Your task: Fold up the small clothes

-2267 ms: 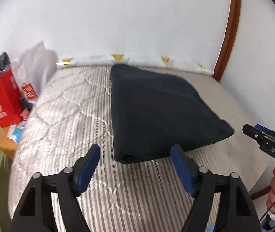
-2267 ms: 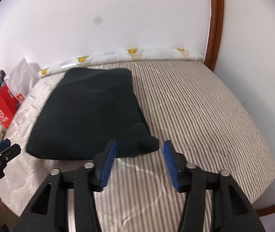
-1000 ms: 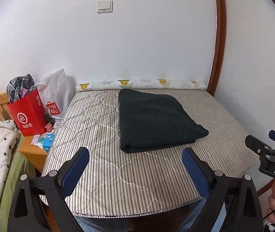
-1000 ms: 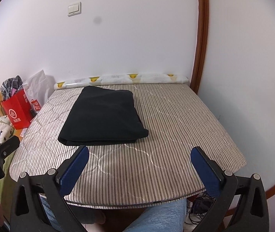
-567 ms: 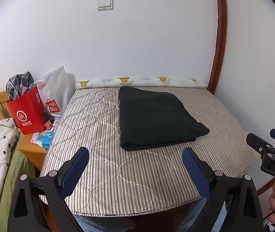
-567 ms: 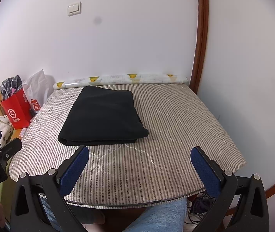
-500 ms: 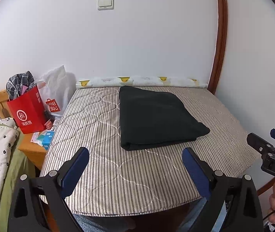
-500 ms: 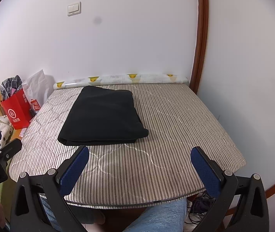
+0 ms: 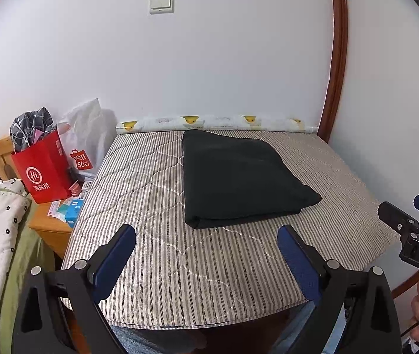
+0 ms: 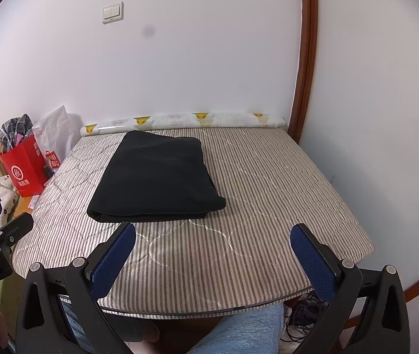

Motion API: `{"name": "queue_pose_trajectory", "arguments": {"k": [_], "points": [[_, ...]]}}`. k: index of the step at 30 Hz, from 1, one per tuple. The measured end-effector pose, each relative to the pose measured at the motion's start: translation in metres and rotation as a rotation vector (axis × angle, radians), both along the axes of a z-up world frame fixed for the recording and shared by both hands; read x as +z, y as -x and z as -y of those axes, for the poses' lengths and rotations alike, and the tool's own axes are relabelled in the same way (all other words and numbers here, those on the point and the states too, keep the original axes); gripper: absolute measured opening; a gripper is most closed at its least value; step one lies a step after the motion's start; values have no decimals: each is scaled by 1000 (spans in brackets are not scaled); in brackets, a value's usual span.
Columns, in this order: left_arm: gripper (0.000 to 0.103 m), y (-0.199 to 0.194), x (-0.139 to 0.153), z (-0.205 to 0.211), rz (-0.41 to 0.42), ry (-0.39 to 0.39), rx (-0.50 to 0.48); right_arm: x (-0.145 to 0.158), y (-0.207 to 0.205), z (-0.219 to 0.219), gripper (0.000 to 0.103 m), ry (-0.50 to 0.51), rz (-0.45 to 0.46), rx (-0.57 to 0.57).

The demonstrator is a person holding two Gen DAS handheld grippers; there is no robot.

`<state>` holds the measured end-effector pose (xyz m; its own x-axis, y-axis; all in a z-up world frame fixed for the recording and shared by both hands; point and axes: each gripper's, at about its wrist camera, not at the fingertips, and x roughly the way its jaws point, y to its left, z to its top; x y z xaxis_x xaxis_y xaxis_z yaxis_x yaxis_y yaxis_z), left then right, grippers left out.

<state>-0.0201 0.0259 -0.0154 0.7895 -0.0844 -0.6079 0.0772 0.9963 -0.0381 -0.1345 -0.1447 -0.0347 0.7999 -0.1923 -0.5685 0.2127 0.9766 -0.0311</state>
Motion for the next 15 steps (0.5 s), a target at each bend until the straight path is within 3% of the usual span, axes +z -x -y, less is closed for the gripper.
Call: {"name": "queue_pose_trajectory", "arguments": {"k": [15], "points": [[97, 0, 2, -3, 2, 6, 0, 0, 1, -2, 103, 3, 4, -1]]}}
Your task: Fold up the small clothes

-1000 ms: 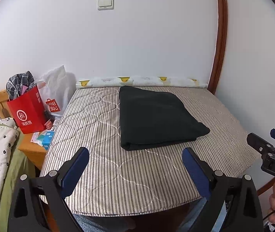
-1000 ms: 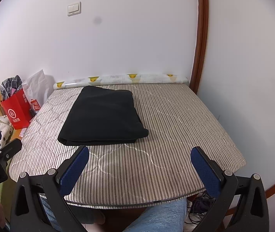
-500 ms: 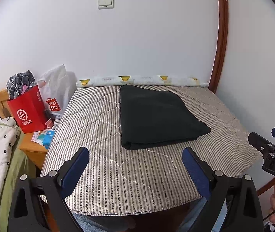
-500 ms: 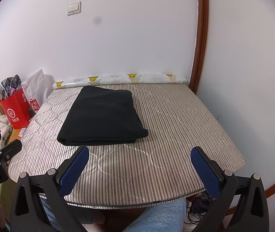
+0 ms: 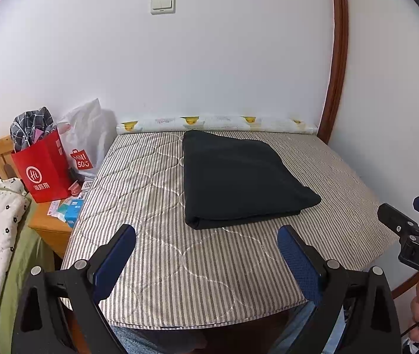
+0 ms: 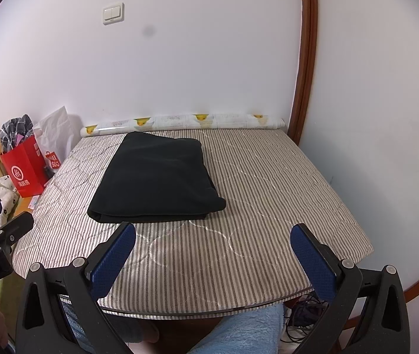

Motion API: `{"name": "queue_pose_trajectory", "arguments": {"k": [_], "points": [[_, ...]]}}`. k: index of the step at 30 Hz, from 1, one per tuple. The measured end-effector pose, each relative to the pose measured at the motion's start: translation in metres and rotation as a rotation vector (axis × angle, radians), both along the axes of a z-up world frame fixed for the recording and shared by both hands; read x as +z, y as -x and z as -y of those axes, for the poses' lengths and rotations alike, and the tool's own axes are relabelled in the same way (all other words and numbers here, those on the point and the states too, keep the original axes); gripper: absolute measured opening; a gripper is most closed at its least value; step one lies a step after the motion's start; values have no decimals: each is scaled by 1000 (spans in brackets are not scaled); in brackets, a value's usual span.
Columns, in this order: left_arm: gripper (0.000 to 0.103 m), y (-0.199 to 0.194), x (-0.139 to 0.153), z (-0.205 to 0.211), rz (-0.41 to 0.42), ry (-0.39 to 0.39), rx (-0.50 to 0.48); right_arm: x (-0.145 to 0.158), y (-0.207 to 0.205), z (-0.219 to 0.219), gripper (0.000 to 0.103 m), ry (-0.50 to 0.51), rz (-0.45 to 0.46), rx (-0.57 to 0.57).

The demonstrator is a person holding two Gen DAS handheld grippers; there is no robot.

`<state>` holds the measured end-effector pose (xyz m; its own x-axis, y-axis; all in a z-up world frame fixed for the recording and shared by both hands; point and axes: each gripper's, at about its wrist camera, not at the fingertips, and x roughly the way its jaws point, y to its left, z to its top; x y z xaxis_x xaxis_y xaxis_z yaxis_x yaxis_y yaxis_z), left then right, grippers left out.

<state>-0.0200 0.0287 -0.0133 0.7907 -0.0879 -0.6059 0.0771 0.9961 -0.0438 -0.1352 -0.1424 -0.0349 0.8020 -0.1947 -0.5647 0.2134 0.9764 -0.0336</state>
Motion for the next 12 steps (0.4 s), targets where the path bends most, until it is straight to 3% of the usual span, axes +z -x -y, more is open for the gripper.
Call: {"name": "queue_pose_trajectory", "arguments": {"k": [12], "points": [[97, 1, 0, -2, 3, 0, -3, 1, 1, -5, 103, 2, 5, 6]]}}
